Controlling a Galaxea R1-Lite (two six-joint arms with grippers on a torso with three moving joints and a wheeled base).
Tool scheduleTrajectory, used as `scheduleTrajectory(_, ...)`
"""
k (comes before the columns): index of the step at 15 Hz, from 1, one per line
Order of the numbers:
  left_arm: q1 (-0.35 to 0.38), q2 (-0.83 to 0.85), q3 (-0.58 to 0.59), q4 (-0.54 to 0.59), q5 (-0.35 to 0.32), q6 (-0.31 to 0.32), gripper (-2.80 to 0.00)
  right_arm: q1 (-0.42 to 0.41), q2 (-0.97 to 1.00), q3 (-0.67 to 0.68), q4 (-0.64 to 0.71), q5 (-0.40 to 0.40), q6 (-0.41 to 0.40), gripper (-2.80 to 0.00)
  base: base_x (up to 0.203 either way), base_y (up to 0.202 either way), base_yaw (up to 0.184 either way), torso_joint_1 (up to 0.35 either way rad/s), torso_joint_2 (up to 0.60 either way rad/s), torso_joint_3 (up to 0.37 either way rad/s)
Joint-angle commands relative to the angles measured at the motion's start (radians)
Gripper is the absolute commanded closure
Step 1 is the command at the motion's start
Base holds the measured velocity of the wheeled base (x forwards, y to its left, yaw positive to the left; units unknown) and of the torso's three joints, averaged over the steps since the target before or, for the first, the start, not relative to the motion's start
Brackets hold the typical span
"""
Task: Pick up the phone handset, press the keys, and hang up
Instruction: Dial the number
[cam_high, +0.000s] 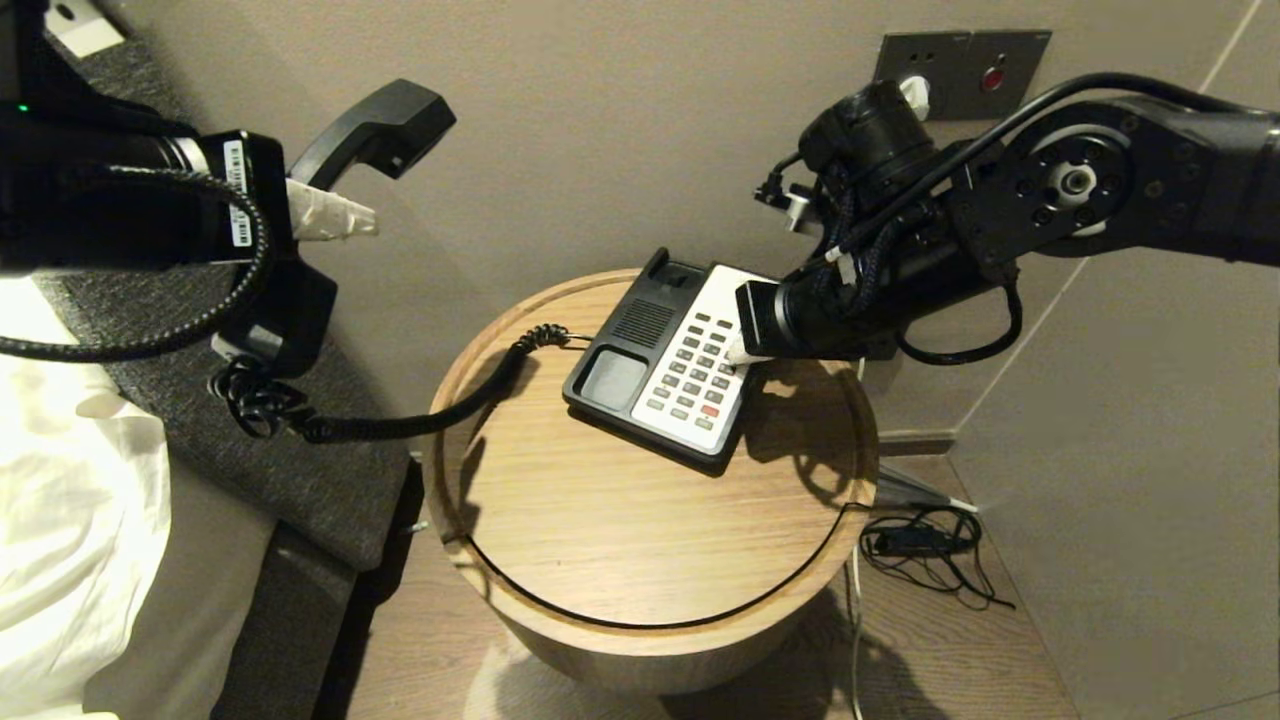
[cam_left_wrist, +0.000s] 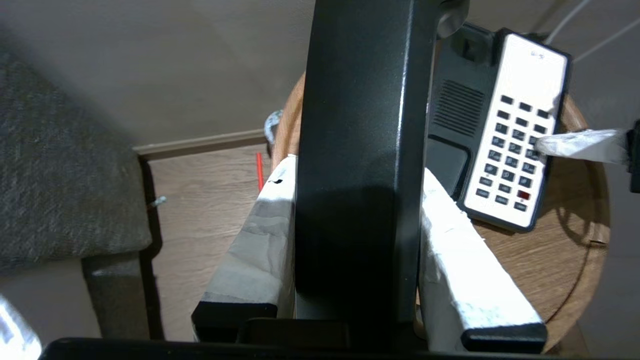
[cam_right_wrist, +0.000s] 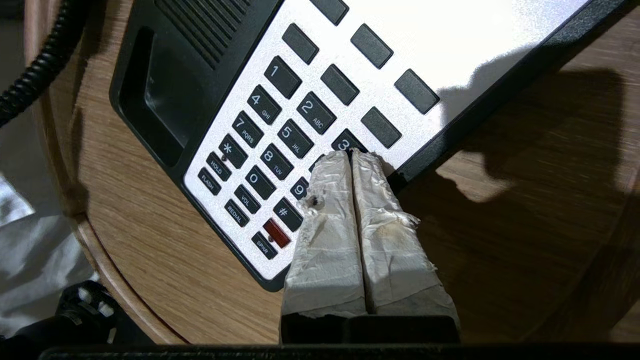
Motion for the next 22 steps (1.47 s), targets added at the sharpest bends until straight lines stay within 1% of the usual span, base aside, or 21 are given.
scheduleTrajectory(1,0.0,-0.003,0.006,0.003,0.0,-0.002,0.0,0.018,-0.014,-0.011,0.0,0.007,0.003,0.0,0.0,0.0,0.0,0.0,0.0,0.0)
scheduleTrajectory(6,0.002,-0.03,0.023,0.003,0.0,-0.003,0.0,0.052,-0.048,-0.006,0.002,0.02,0.013,0.0,0.0,0.0,0.0,0.0,0.0,0.0)
scheduleTrajectory(9,0.002,-0.033,0.03,0.005,0.0,-0.022,0.0,0.055,-0.024,-0.002,0.003,0.021,0.043,0.0,0.0,0.0,0.0,0.0,0.0,0.0)
scheduleTrajectory(11,0.002,-0.032,0.031,0.008,0.0,-0.023,0.0,0.055,-0.002,-0.003,0.008,0.038,0.045,0.0,0.0,0.0,0.0,0.0,0.0,0.0)
scheduleTrajectory(18,0.002,-0.035,0.055,0.003,0.0,-0.023,0.0,0.055,0.017,-0.006,0.016,0.04,0.045,0.0,0.0,0.0,0.0,0.0,0.0,0.0)
scheduleTrajectory(22,0.002,-0.044,0.068,0.003,-0.001,-0.032,0.0,0.065,-0.025,-0.007,0.075,0.04,0.046,0.0,0.0,0.0,0.0,0.0,0.0,0.0)
